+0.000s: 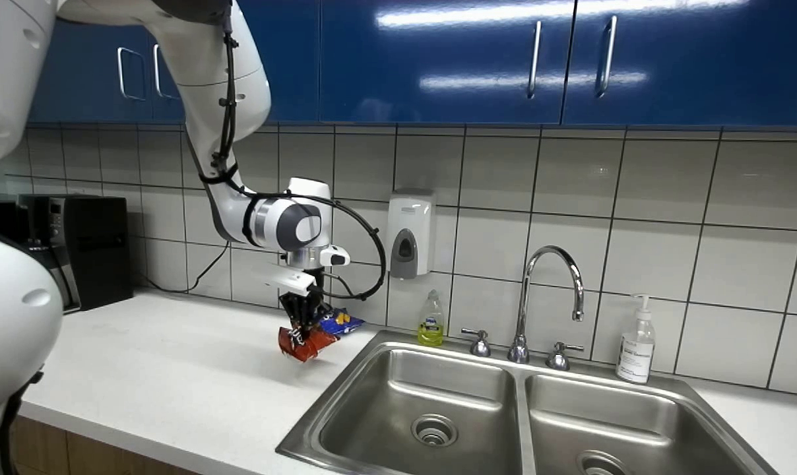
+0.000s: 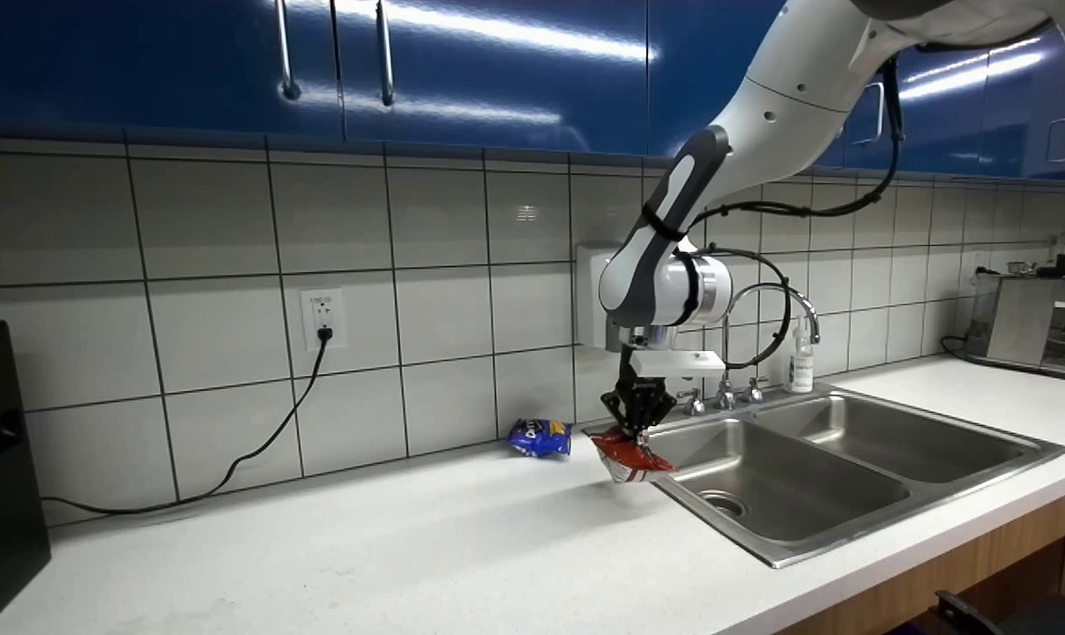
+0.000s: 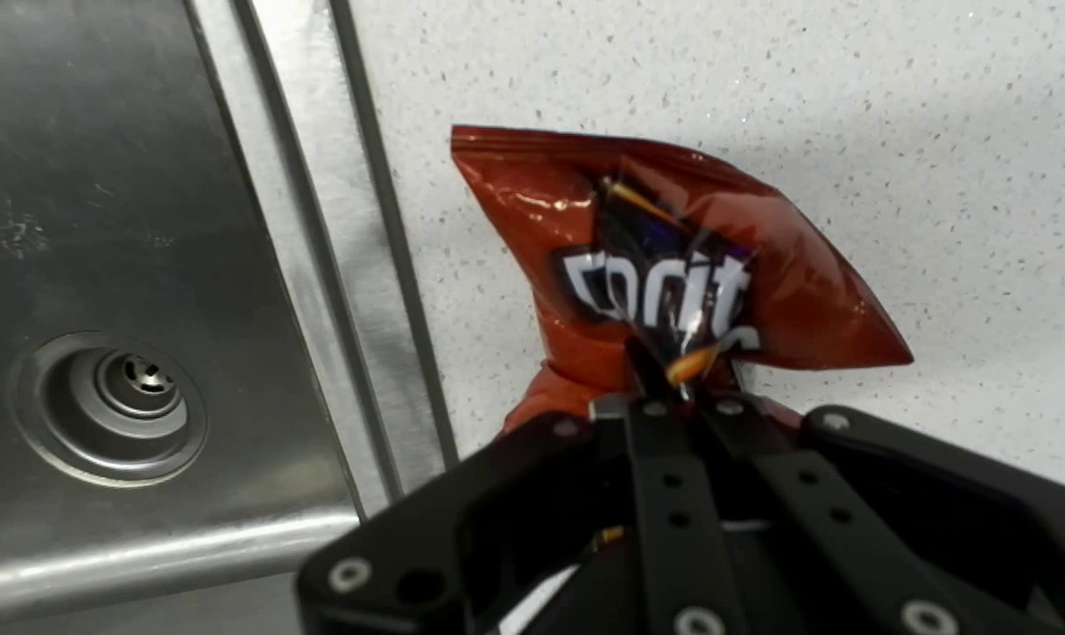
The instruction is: Put the Dorito packet in the sink
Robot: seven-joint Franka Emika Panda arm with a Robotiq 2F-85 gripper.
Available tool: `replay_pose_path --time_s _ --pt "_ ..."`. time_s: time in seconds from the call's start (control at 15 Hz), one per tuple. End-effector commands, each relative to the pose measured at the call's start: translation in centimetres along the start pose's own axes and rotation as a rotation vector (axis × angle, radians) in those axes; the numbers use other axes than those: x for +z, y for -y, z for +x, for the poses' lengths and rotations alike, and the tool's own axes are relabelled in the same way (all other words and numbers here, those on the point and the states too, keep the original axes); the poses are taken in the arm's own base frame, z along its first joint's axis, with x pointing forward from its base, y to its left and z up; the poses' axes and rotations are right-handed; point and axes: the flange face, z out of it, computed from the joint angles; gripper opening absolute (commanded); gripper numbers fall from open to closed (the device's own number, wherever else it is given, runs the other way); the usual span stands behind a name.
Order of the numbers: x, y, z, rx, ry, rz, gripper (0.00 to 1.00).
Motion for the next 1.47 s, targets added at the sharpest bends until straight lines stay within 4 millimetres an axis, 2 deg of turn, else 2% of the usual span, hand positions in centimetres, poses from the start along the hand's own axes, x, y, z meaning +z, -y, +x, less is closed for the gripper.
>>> replay_pose_path --time_s 0.0,0.27,0.4,1.07,1.4 --pt "-1.6 -0.5 -0.6 0.002 -0.002 -0.002 0.00" --pt "-2.7 -2.3 -0.1 0.035 -0.026 -0.008 0.00" --pt "-3.1 -3.9 0.1 0.062 -0.037 -0.013 0.00" --pt "-4.6 -14.4 0.2 0.252 -0.071 -0.038 0.00" --pt "-4.9 -18.8 0.0 0.348 -0.089 -0.045 0.00"
